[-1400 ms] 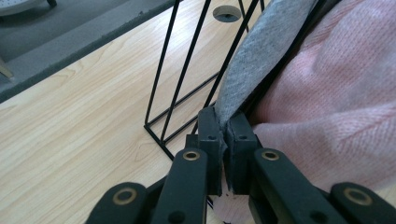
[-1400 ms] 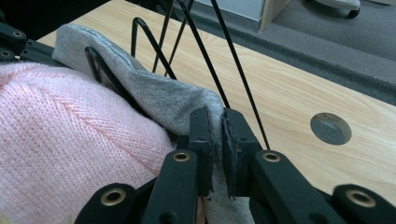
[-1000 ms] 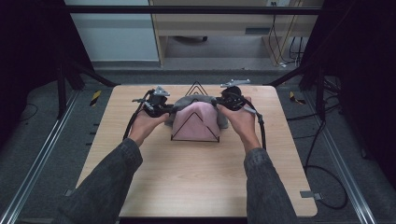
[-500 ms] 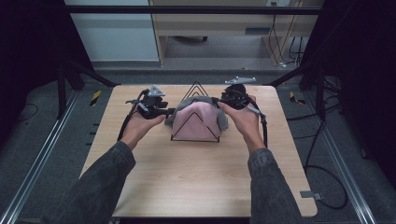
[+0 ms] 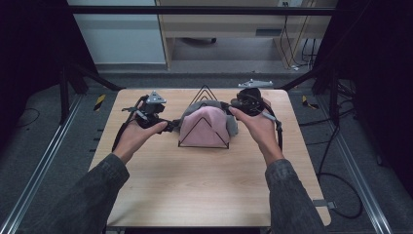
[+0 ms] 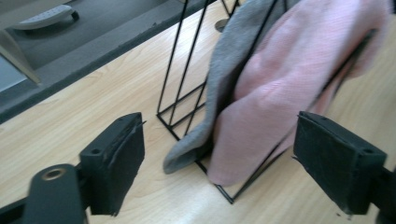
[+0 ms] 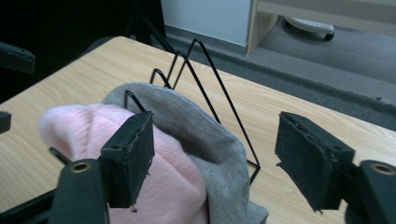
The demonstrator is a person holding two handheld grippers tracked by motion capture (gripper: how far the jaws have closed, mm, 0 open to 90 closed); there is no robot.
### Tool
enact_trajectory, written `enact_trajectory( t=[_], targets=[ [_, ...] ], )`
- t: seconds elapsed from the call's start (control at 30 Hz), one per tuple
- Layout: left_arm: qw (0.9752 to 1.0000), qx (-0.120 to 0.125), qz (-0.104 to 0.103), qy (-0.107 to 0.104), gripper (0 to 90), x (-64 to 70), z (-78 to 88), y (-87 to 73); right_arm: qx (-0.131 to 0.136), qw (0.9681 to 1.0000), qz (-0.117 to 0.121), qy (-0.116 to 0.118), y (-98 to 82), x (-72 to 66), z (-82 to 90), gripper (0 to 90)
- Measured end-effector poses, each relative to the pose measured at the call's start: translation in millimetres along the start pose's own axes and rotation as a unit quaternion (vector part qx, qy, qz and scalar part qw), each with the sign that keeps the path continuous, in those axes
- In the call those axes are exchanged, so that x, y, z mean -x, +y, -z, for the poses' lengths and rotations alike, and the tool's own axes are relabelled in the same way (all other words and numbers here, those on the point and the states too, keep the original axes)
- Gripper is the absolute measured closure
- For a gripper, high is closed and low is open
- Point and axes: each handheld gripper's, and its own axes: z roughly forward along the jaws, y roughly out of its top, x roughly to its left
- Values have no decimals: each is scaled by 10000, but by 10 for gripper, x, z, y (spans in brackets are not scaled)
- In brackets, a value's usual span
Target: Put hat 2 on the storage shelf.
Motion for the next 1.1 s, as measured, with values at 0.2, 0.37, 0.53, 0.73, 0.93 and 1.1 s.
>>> enact_trajectory(
  t=[0.2,0.37,0.53,0.73,0.93,1.1],
  targets=[
    [9997,-105,-159,-120,87,201,127,-92,21,10000,-23,12,-44,-103,177,178],
    [9996,-91,-212,-152,57,261,239,-146,58,9999,67,71,-90,-173,316,146],
    [9996,-104,-195,-176,47,277,383,-296,90,9999,78,35,-233,-223,505,126],
    [9993,-173,-218,-247,45,308,510,-530,43,9998,166,34,-489,-252,669,103],
    [9988,-257,-299,-275,49,372,536,-722,-153,9996,224,19,-779,-240,696,89],
    [9986,-310,-296,-321,49,418,522,-868,-253,9994,214,42,-963,-234,695,88]
  ],
)
